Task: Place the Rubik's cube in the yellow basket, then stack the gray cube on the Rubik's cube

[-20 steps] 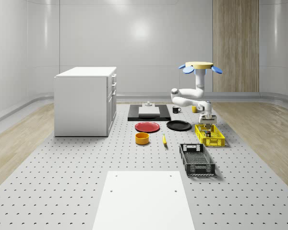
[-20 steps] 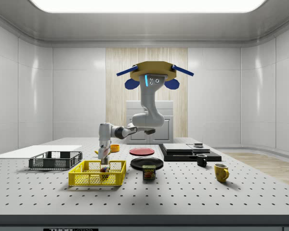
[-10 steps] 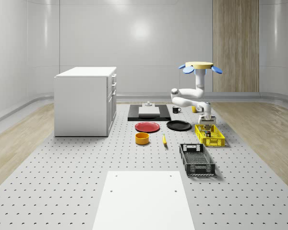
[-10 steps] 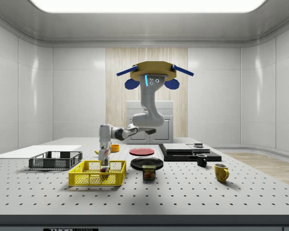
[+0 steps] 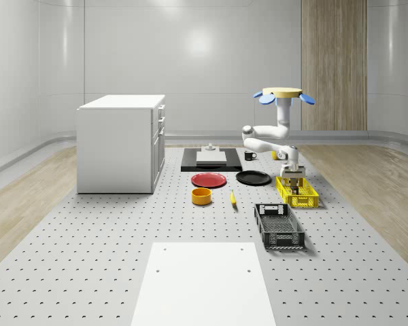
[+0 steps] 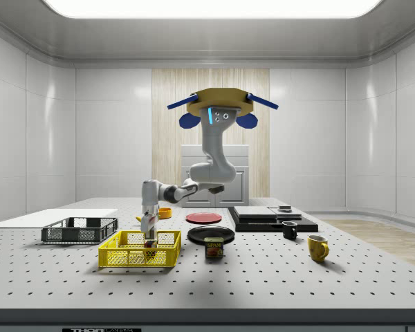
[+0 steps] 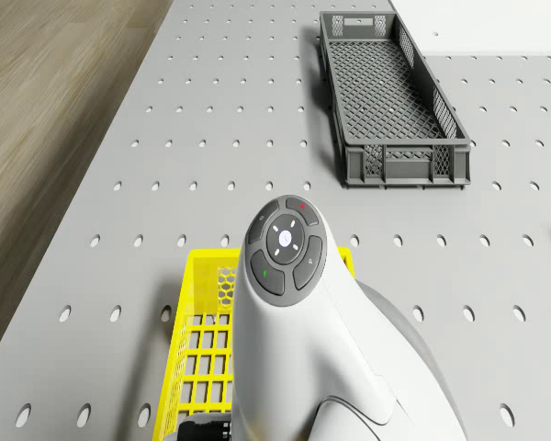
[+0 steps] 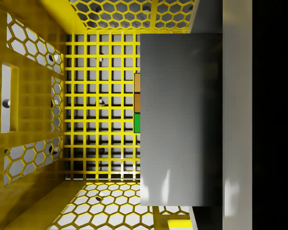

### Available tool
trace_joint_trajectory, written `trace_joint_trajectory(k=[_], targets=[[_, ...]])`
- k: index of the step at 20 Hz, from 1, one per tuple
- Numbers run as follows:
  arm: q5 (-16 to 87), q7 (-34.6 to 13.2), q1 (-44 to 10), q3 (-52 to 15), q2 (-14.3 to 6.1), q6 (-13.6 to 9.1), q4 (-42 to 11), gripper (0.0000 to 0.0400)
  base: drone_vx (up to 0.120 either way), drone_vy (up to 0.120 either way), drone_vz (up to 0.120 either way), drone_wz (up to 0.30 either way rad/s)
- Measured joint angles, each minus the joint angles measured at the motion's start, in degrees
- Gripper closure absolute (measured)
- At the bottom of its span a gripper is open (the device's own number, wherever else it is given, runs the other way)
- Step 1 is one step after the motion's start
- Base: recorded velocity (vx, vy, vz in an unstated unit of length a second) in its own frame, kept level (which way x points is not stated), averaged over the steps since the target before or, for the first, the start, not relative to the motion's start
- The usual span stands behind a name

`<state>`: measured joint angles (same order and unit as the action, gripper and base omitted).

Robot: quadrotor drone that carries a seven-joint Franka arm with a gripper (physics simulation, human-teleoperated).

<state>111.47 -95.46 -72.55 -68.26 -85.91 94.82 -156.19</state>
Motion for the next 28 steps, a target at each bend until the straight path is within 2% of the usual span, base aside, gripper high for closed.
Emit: trace_joint_trajectory(k=[6, 16, 25, 26, 28], targets=[[0.1, 0.0, -0.9, 0.1, 0.2, 0.2, 1.0, 0.015, 0.0, 0.0, 0.0, 0.0], [2.0, 0.2, 1.3, 2.3, -0.4, 0.9, -0.9, 0.015, 0.0, 0.0, 0.0, 0.0], [2.7, -0.8, -0.1, 2.7, 0.4, 0.5, -0.3, 0.015, 0.0, 0.0, 0.0, 0.0], [2.7, -0.8, -0.2, 2.7, 0.4, 0.5, -0.2, 0.0138, 0.0, 0.0, 0.0, 0.0], [2.7, -0.9, -0.3, 2.7, 0.5, 0.4, -0.2, 0.0084, 0.0, 0.0, 0.0, 0.0]])
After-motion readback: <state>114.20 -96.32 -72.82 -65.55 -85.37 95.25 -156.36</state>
